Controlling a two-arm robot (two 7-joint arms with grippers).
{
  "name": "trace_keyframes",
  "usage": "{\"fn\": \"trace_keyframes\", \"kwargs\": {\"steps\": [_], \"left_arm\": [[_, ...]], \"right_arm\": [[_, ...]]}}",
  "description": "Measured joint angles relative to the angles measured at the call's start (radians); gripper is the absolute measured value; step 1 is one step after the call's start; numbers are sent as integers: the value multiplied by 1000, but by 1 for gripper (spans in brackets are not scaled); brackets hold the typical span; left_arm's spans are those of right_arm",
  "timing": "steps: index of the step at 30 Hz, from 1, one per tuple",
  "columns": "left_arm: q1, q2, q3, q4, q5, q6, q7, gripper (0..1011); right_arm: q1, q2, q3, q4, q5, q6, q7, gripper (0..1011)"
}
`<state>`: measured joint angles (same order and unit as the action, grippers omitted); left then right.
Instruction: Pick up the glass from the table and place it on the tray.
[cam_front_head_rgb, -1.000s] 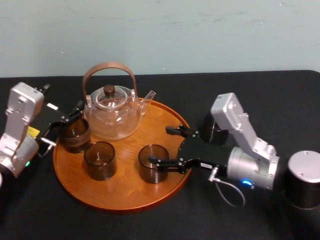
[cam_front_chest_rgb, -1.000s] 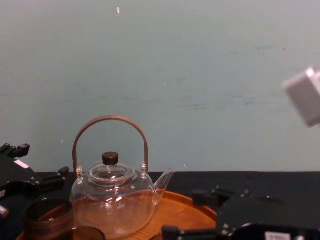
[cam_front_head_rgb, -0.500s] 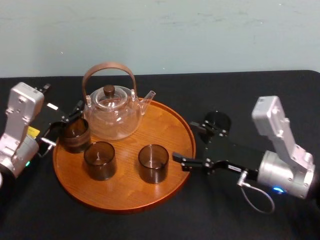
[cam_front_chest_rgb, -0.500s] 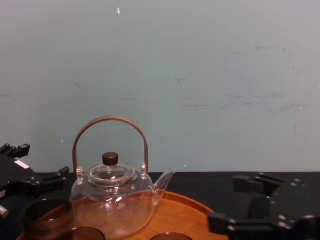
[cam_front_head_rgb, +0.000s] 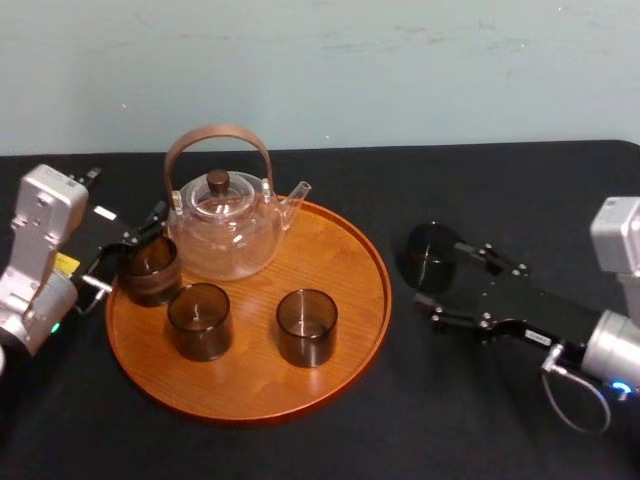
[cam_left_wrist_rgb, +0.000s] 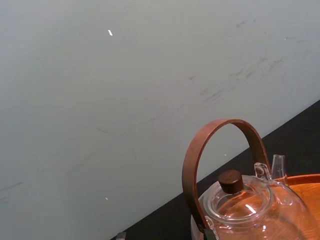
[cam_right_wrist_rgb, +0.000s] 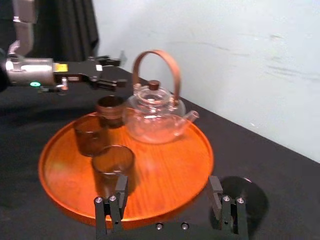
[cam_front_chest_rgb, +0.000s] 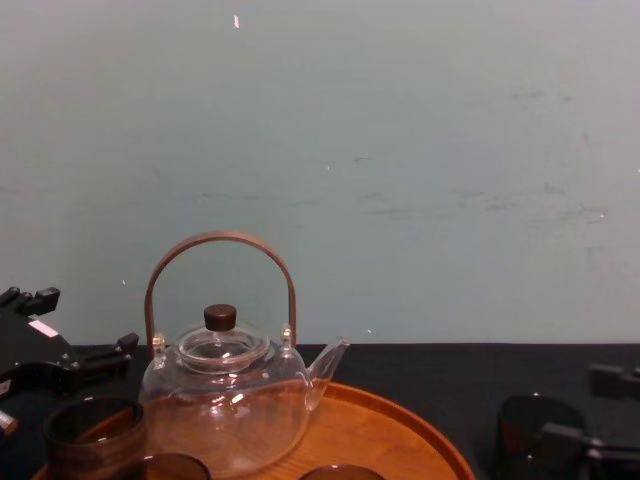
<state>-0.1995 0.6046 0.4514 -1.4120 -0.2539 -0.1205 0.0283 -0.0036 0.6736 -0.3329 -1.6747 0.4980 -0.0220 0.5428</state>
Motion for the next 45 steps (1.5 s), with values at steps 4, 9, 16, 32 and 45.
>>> {"fn": "trace_keyframes", "kwargs": {"steps": [4, 9, 16, 32, 45], "left_arm": [[0, 0, 0, 0, 0, 0, 0, 1001], [0, 0, 0, 0, 0, 0, 0, 1001], [0, 0, 0, 0, 0, 0, 0, 1001], [0, 0, 0, 0, 0, 0, 0, 1001], [0, 0, 0, 0, 0, 0, 0, 1001]], "right_arm": [[-9, 1, 22, 15, 12, 0, -8, 1002], [-14, -1, 39, 35, 22, 0, -13, 1002], [-14, -8, 59, 58, 33, -2, -15, 1002], [58, -49, 56, 165, 30, 56, -41, 1002], [142, -85, 19, 252, -7, 103, -50, 1002]]}}
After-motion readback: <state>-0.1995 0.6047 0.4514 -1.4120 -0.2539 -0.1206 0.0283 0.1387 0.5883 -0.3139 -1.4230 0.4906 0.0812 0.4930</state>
